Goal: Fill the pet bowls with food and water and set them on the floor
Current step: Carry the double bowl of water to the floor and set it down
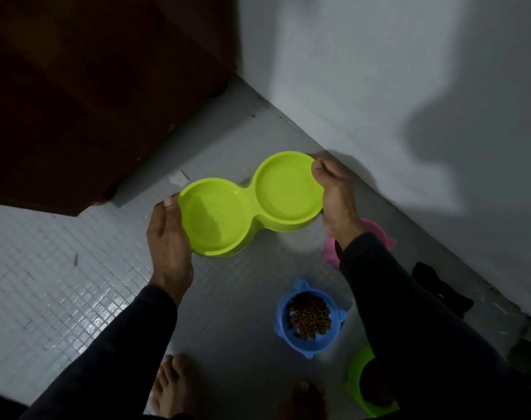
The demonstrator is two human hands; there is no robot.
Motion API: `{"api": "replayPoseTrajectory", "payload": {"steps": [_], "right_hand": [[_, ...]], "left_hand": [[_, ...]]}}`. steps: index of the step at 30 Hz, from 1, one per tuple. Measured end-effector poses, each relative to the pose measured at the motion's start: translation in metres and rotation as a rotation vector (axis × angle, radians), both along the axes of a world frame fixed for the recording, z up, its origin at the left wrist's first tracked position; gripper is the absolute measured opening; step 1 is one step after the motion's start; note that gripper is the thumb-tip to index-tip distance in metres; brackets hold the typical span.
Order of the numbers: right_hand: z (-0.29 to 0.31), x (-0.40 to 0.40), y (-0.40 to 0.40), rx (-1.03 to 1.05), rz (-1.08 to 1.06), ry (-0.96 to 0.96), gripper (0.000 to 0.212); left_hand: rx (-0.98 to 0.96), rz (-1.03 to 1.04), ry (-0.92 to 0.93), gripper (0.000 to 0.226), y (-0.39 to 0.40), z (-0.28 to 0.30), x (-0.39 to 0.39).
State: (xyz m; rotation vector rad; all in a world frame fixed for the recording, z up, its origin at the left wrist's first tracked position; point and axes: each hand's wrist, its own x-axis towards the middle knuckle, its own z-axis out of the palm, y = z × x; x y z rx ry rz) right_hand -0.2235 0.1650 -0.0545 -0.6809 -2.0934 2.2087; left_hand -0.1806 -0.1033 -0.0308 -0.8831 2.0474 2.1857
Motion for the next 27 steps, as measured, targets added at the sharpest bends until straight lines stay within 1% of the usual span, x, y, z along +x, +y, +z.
{"api": "replayPoseTrajectory", "payload": {"steps": [3,6,12,15,19,27], "right_hand": [[-0.016,-0.005,0.001,0.007,0.012,-0.023,0.030],[-0.031,-0.010,0.003,0.035,0.055,-0.059,0.030],[-0.058,-0.022,0.005,0.125,0.178,-0.111,0.017],[-0.069,-0.025,0.004,0.145,0.144,-0.159,0.005],[-0.076,-0.026,0.000,0.195,0.170,-0.191,0.014],[-0.080,-0.028,-0.004,0.276,0.235,-0.180,0.016]], "left_hand": [[-0.004,-0.024,-0.024,0.028,-0.002,-0.015,0.003],[-0.026,-0.061,-0.054,0.027,-0.002,-0.028,0.007],[-0.003,-0.124,-0.121,0.023,-0.006,-0.049,0.024],[0.018,-0.119,-0.154,0.022,-0.009,-0.058,0.033],[0.018,-0.111,-0.179,0.022,-0.010,-0.067,0.042],[-0.012,-0.098,-0.276,0.026,-0.009,-0.078,0.054]]}}
